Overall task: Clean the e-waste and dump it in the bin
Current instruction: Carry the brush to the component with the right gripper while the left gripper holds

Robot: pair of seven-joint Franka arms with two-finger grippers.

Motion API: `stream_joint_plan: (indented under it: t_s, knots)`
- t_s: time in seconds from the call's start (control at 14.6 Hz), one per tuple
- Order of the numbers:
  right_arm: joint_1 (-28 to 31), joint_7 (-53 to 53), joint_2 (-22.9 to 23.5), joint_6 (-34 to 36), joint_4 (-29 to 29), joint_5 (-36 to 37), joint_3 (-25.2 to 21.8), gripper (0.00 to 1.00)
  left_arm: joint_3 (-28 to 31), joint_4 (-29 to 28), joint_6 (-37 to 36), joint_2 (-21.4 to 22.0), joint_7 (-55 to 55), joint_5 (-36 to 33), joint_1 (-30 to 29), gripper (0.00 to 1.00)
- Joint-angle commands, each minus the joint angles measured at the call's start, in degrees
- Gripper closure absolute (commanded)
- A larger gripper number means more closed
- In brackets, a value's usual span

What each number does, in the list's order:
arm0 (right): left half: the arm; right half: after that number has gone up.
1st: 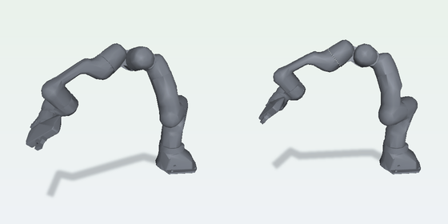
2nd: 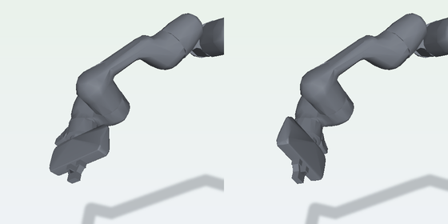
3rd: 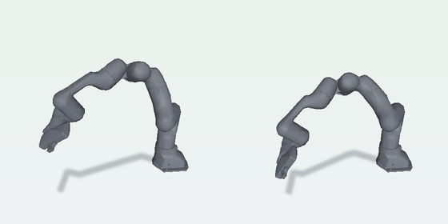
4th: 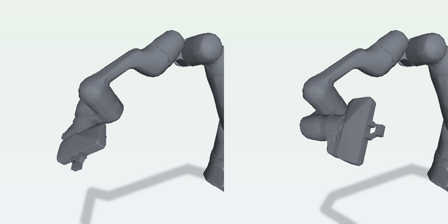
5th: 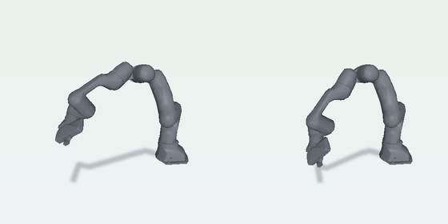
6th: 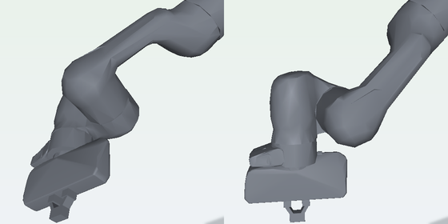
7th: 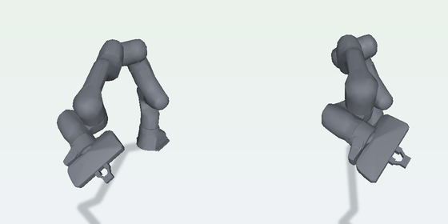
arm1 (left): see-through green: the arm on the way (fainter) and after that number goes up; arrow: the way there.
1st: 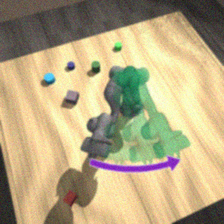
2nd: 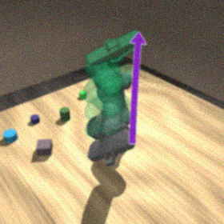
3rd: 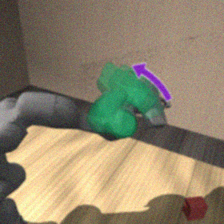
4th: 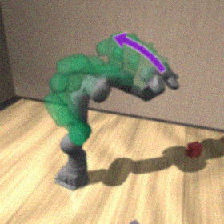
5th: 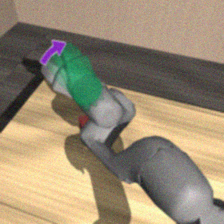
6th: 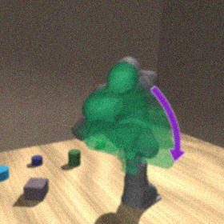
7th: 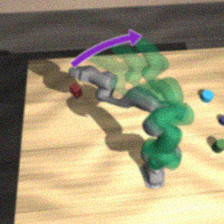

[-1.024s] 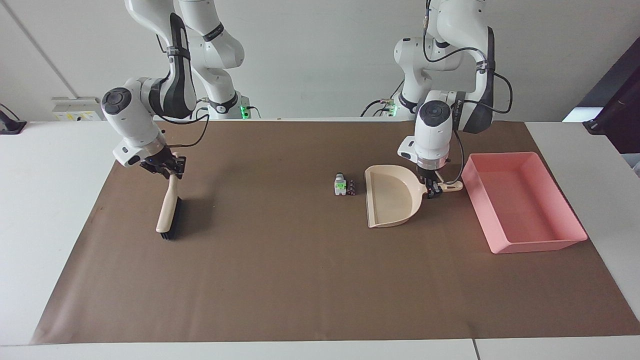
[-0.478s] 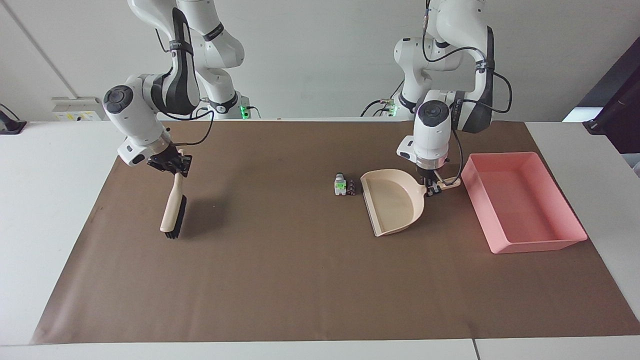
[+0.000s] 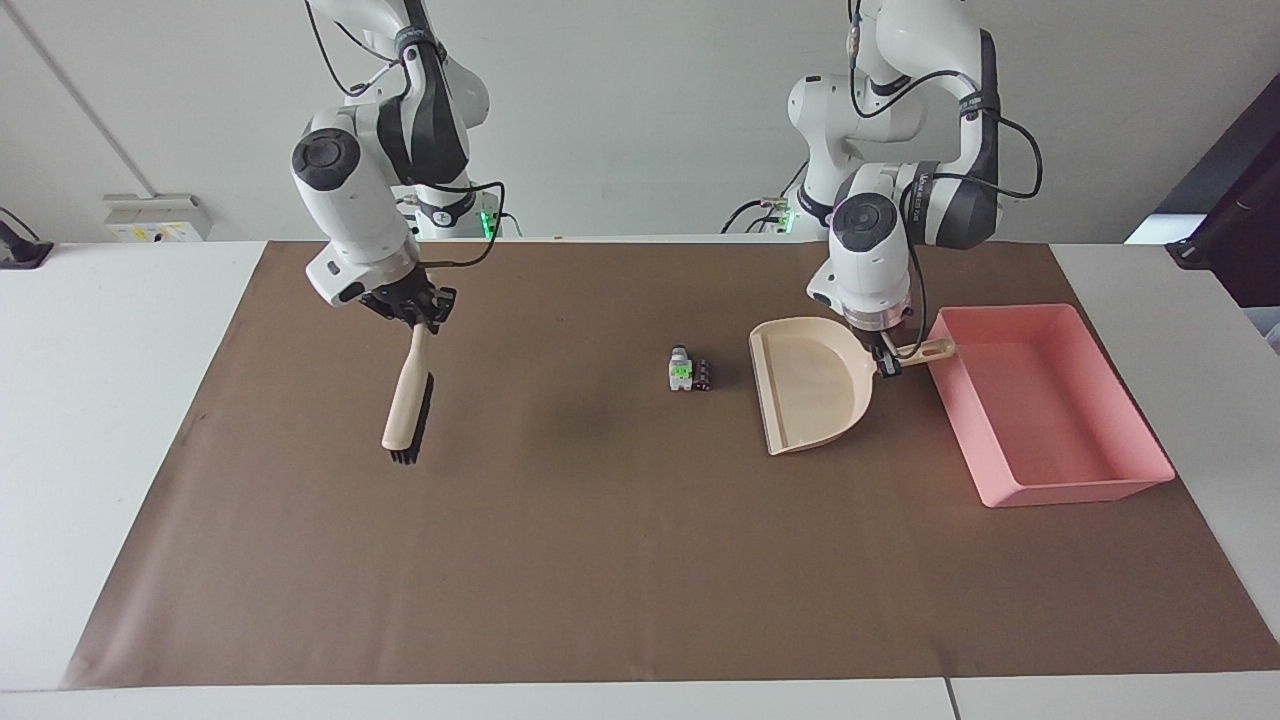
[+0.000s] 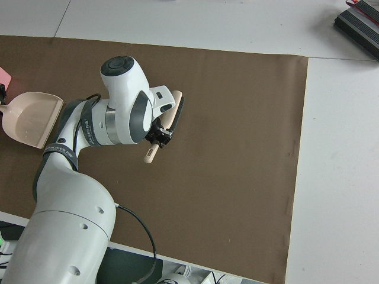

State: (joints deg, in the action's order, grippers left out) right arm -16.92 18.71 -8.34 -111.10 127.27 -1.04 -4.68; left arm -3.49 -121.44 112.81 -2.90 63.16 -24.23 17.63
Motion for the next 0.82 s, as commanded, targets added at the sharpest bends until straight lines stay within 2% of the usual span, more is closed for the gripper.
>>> stream_joint_plan:
  t_s: [0.0, 0.27, 0.48, 0.75]
  knots:
    - [-6.78, 9.12, -1.5, 0.44, 0.96, -0.36, 0.02, 1.0, 0.41, -1.87, -0.4, 1.85, -0.39, -1.61, 2.32, 1.0]
    - [-16.27, 16.87, -2.29, -1.75, 3.59, -0.36, 0.11, 1.0, 0.41, -5.2, 2.14, 3.34, -2.69, -1.61, 4.17, 1.0]
    - [-25.86, 24.86, 0.16, -7.01, 3.77, -0.45, 0.11, 1.0, 0.41, -5.92, 3.38, 3.17, -3.04, -1.61, 5.31, 1.0]
    - [-32.02, 29.8, 3.59, -12.38, 3.77, -0.63, 0.19, 1.0, 0.41, -6.88, 3.91, 2.99, -6.72, -1.79, 6.88, 1.0]
